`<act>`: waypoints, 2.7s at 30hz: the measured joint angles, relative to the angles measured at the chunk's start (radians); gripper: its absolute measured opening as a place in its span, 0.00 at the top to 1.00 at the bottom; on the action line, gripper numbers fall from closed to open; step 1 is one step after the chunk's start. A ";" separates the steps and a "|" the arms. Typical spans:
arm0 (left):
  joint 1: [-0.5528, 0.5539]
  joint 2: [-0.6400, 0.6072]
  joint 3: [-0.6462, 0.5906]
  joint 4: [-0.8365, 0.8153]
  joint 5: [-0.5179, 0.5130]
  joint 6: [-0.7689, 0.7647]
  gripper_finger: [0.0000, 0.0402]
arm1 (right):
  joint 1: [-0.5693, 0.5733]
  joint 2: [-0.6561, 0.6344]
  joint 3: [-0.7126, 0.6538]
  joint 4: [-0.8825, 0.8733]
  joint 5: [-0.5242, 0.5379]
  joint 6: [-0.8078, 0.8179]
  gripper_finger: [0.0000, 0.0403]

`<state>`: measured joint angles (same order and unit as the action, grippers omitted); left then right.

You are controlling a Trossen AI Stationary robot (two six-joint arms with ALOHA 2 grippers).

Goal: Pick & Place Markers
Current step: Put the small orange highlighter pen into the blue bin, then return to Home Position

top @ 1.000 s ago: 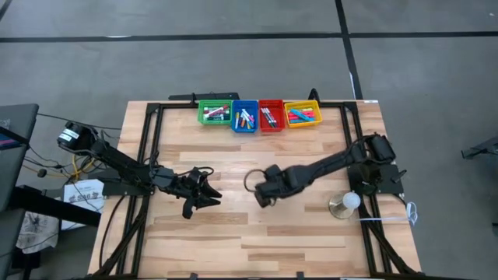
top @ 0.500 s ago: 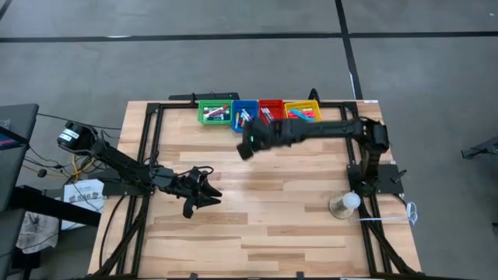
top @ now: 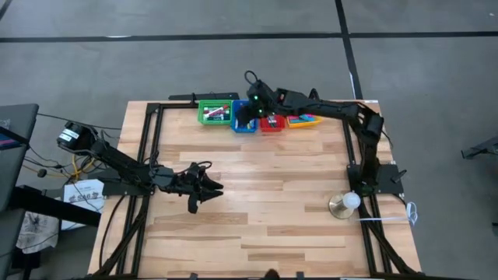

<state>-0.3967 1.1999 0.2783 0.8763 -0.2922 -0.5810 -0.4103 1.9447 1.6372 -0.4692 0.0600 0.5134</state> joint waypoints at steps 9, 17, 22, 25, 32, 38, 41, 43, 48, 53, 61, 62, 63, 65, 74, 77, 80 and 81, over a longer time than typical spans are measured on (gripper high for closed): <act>0.037 0.000 0.000 -0.012 -0.045 -0.002 0.65 | -0.055 0.127 0.033 0.046 -0.052 -0.067 0.90; 0.046 0.000 0.000 -0.024 -0.060 -0.003 0.65 | -0.064 0.173 0.074 0.044 -0.080 -0.112 0.88; 0.044 0.000 0.000 -0.026 -0.059 -0.003 0.65 | -0.070 0.172 0.075 0.011 -0.060 -0.123 0.84; 0.036 0.000 0.000 -0.027 -0.055 -0.003 0.65 | -0.073 0.172 0.075 -0.011 -0.057 -0.143 0.79; 0.022 0.000 0.000 -0.028 -0.052 0.000 0.65 | -0.077 0.172 0.075 -0.009 -0.059 -0.156 0.66; 0.022 0.000 0.000 -0.028 -0.052 0.000 0.65 | -0.070 0.172 0.075 -0.009 -0.061 -0.155 0.60; 0.022 0.000 0.000 -0.028 -0.052 0.000 0.65 | -0.067 0.172 0.075 -0.009 -0.061 -0.155 0.59; 0.022 0.000 0.000 -0.028 -0.052 0.000 0.65 | -0.067 0.172 0.075 -0.008 -0.061 -0.155 0.59; 0.022 0.000 0.000 -0.026 -0.051 -0.003 0.65 | -0.067 0.170 0.075 0.015 -0.061 -0.155 0.61; 0.022 0.000 0.000 -0.023 -0.051 -0.010 0.65 | -0.062 0.159 0.075 0.018 -0.060 -0.150 0.63; 0.022 0.000 -0.001 -0.023 -0.051 -0.011 0.65 | -0.058 0.139 0.075 0.052 -0.060 -0.156 0.63; 0.022 0.000 0.000 -0.023 -0.051 -0.011 0.65 | -0.057 0.137 0.075 0.050 -0.060 -0.156 0.63; 0.022 0.000 -0.001 -0.023 -0.051 -0.011 0.65 | -0.056 0.134 0.074 0.048 -0.060 -0.156 0.63; 0.022 0.000 -0.001 -0.023 -0.051 -0.010 0.65 | -0.055 0.130 0.074 0.053 -0.060 -0.162 0.63; 0.022 0.000 -0.001 -0.023 -0.051 -0.008 0.65 | -0.048 0.125 0.074 0.052 -0.060 -0.173 0.65; 0.022 0.000 -0.001 -0.023 -0.051 -0.008 0.65 | -0.048 0.125 0.074 0.052 -0.060 -0.173 0.66; 0.022 0.000 -0.001 -0.023 -0.051 -0.008 0.65 | -0.047 0.125 0.074 0.052 -0.061 -0.173 0.66; 0.022 0.000 -0.001 -0.023 -0.051 -0.008 0.65 | -0.047 0.125 0.074 0.052 -0.061 -0.173 0.66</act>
<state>-0.3744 1.1999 0.2775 0.8536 -0.3435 -0.5891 -0.4576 2.0701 1.7115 -0.4175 -0.0011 0.3401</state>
